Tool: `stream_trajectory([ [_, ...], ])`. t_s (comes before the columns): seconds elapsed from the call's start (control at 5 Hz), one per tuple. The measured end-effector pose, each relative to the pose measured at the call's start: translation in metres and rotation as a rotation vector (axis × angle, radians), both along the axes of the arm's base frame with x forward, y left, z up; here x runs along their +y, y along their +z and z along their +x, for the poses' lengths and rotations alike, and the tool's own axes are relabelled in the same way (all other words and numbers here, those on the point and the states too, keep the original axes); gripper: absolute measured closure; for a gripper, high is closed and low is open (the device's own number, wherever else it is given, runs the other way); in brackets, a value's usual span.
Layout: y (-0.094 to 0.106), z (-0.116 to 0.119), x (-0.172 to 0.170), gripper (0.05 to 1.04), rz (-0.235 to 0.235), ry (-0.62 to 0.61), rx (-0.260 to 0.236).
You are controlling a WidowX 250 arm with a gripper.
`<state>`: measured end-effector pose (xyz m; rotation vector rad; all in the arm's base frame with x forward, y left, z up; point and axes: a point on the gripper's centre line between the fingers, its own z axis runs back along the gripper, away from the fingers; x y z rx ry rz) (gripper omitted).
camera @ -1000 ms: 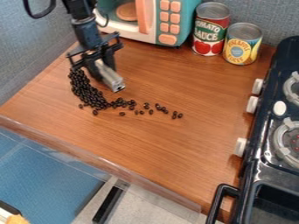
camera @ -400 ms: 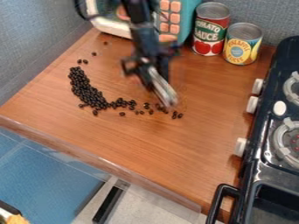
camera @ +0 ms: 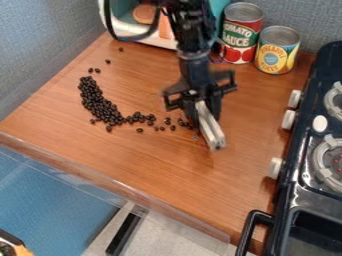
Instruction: Sweep into pile
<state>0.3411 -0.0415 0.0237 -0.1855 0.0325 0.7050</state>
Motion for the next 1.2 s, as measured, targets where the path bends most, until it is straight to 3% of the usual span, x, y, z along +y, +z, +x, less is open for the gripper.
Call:
stream_trajectory([
  [0.6,-0.002,-0.010,-0.025,0.697,0.019,-0.139,-0.079],
  [1.0,0.005,-0.004,-0.036,0.697,0.029,-0.235,-0.132],
  [1.2,-0.010,-0.002,-0.036,0.697,0.051,-0.276,-0.113],
])
